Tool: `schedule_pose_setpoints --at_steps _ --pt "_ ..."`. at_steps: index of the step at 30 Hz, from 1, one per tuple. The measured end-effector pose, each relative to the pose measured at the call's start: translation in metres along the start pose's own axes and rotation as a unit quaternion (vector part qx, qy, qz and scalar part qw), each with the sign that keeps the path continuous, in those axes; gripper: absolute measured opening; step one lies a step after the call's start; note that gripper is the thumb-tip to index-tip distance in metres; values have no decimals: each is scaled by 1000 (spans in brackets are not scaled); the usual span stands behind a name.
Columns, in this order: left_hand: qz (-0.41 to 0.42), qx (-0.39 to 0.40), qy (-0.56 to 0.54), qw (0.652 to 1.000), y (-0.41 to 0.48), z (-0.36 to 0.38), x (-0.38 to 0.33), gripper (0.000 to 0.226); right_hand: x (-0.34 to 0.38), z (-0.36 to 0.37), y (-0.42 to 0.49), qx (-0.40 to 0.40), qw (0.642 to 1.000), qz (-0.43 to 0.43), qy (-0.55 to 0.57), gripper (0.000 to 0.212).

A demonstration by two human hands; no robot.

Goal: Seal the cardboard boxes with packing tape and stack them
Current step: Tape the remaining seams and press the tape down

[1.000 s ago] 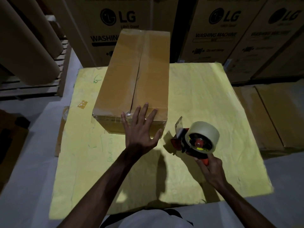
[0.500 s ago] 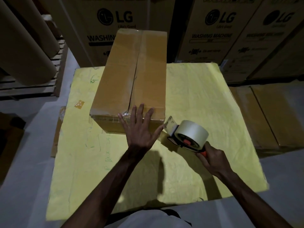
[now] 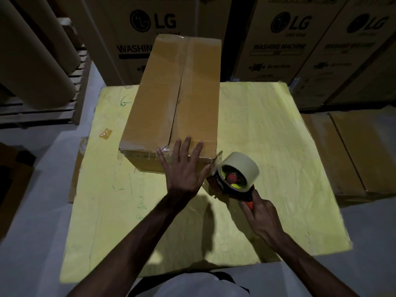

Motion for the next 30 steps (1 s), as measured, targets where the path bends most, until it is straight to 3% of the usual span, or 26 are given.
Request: schedule_pose_setpoints --at_steps 2,4,6,8,11,12,17,23,27,30 --pt "-3 11 -3 1000 3 0 1 69 5 -1 1 13 999 37 -8 51" --pt "-18 19 0 1000 6 -2 4 70 2 5 -2 74 993 86 -43 42" --pt "-22 29 -12 999 8 -5 1 71 -10 9 -19 127 979 157 -43 52" --pt "-18 19 -2 1000 5 -5 3 71 -16 8 -29 103 977 189 13 52" --pt "-16 1 -18 1000 -1 -6 2 68 -7 -10 -21 61 964 226 126 25" --pt "-13 -11 -21 1000 -1 -5 0 68 -4 -14 -11 60 952 249 167 25" --pt "5 4 -44 999 -2 -9 -1 73 -18 2 8 53 824 426 369 34" --pt "20 43 -63 997 -5 -20 2 92 -40 49 42 1 716 456 528 31" --pt "61 58 -105 991 -10 -29 12 92 -42 80 40 18 730 454 511 36" --pt "48 21 -184 982 -16 -47 37 80 -37 79 31 -20 835 425 350 42"
Point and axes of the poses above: each hand's wrist, its own y-axis towards the middle knuckle, its own z-axis out of the palm, x = y × z, the point moved 5 cm from there along y, towards the middle knuckle, and after that the axes turned 4 degrees about -x, right-handed, at the moved point
